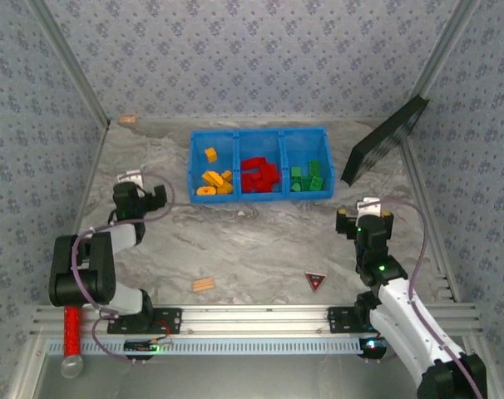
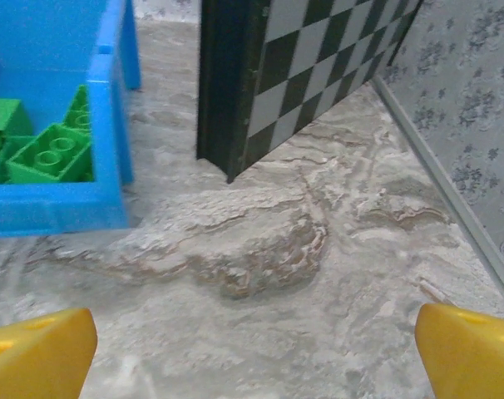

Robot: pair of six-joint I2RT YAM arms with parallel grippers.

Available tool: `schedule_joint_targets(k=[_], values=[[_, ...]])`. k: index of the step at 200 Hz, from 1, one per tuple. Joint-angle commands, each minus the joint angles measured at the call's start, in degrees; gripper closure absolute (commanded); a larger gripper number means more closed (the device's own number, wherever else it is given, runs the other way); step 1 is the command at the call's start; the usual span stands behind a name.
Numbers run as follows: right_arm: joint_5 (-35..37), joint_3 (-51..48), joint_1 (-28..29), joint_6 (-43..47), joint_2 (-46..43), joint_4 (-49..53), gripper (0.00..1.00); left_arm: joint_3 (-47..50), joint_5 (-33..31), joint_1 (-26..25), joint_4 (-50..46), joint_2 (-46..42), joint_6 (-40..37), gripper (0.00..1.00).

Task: Sort the legos into containers by color
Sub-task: Reset both arms

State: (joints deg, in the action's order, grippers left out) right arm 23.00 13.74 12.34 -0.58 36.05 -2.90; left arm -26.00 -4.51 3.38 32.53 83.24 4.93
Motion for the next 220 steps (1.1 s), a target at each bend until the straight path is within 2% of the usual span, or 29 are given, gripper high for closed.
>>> schedule_joint_targets(k=[1,10,18,47,74,90,134,154,186,220], values=[[-4.8,-1.6,-5.3,1.8,1.7,-14.7,0.00,1.9,-2.4,-2.8,12.6,4.0,-2.2,0.00],[-6.5,-2.4,-7.3,0.4,3.1,-17.5,0.00,4.0,-3.8,-3.0,18.5,5.3,-1.9,0.00],[-8.1,-3.2,-8.8,-0.2,4.6,-20.6,0.00,4.2,-5.2,-2.8,16.8,4.1,-0.7,0.00],[-14.1,-3.8,-12.1,1.9,13.8,-29.4,0.00,4.7,-2.3,-1.8,18.6,4.6,-0.6,0.00],[-17.4,-1.6,-12.7,3.4,24.5,-36.2,0.00,3.6,-0.4,-1.0,15.8,4.4,-0.3,0.00],[-20.0,0.8,-12.8,3.8,31.4,-38.7,0.00,2.1,6.5,-0.3,13.8,4.8,-2.6,0.00],[-26.8,5.4,-12.4,6.5,46.8,-45.4,0.00,2.3,6.2,-0.8,14.2,4.9,-2.9,0.00],[-29.0,4.9,-13.1,6.8,50.0,-49.0,0.00,2.1,5.0,-1.4,13.7,4.8,-3.3,0.00],[-30.7,8.2,-15.6,3.9,50.9,-43.8,0.00,2.1,4.6,-1.6,13.6,4.8,-3.4,0.00],[-30.0,8.2,-15.7,3.7,51.0,-43.9,0.00,2.1,4.6,-1.6,13.6,4.8,-3.4,0.00]])
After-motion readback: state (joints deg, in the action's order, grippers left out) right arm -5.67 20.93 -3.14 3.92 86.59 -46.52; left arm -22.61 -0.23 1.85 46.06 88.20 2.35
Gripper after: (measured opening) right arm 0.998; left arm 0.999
